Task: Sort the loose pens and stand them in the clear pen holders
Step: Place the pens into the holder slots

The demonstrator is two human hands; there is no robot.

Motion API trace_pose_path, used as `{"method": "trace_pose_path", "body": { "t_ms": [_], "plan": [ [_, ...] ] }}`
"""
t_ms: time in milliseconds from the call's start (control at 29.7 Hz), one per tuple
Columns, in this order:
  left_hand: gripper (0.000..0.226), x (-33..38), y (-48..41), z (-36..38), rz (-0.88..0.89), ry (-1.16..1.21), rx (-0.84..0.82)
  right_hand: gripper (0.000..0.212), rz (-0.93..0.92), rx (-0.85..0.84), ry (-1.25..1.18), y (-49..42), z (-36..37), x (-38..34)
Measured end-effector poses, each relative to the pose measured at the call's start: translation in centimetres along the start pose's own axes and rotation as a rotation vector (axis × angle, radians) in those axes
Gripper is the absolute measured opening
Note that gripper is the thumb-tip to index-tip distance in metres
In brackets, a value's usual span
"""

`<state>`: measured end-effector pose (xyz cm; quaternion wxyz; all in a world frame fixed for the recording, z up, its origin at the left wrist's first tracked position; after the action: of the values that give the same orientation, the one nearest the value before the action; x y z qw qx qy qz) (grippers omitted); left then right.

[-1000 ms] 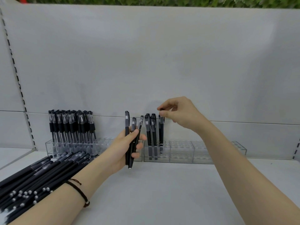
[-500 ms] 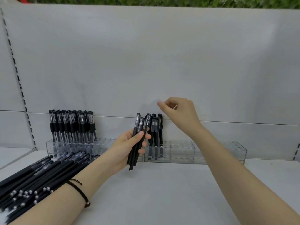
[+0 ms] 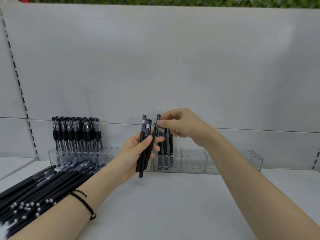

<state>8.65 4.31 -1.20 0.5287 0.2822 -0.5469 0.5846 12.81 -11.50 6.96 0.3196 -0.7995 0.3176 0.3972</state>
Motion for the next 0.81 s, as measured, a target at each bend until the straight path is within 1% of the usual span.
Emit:
{"method": "trace_pose_path", "body": {
  "t_ms": [101,202,303,471,572,639,740,807],
  "plan": [
    [0.019,-0.1,0.1,-0.4,-0.019,-0.020,0.047,0.007,-0.010,0.024,-0.129,0.1,-0.1,-0.4],
    [0.021,-0.4,0.1,-0.6,-0.052,-0.115,0.114,0.008,-0.047,0.160,-0.197,0.1,-1.5,-0.9],
    [0.021,-0.5,0.0,-0.9,-0.074,-0.160,0.171,0.015,-0.085,0.254,-0.138,0.6,-3.2,-1.0],
    [0.022,-0.5,-0.2,-0.8,-0.122,-0.112,0.181,0.015,-0.084,0.263,-0.011,0.8,-4.1,0.0],
    [0.024,-0.4,-0.3,-0.7,-0.152,-0.069,0.200,0.012,-0.066,0.247,0.059,0.3,-3.8,0.7],
    [0.019,-0.3,-0.4,-0.8,-0.168,-0.024,0.204,0.011,-0.041,0.215,0.129,0.1,-3.6,1.1],
    [0.013,-0.1,-0.3,-0.8,-0.176,0.032,0.194,0.007,0.054,0.088,0.277,0.0,-3.4,1.8],
    [0.013,-0.3,-0.3,-0.8,-0.151,0.032,0.187,0.011,0.108,-0.009,0.366,0.0,-3.1,2.2]
  ]
}}
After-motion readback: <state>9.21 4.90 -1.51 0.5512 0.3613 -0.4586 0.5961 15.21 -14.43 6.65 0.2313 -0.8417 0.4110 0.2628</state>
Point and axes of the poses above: each hand's wrist, its own y-axis away from the middle knuckle, its own z-axis out of the palm, x = y × z, the point moved 1 cm from there along -y, towards the middle knuckle, and after that the axes turned 8 degrees about -x, right-handed, at the moved point
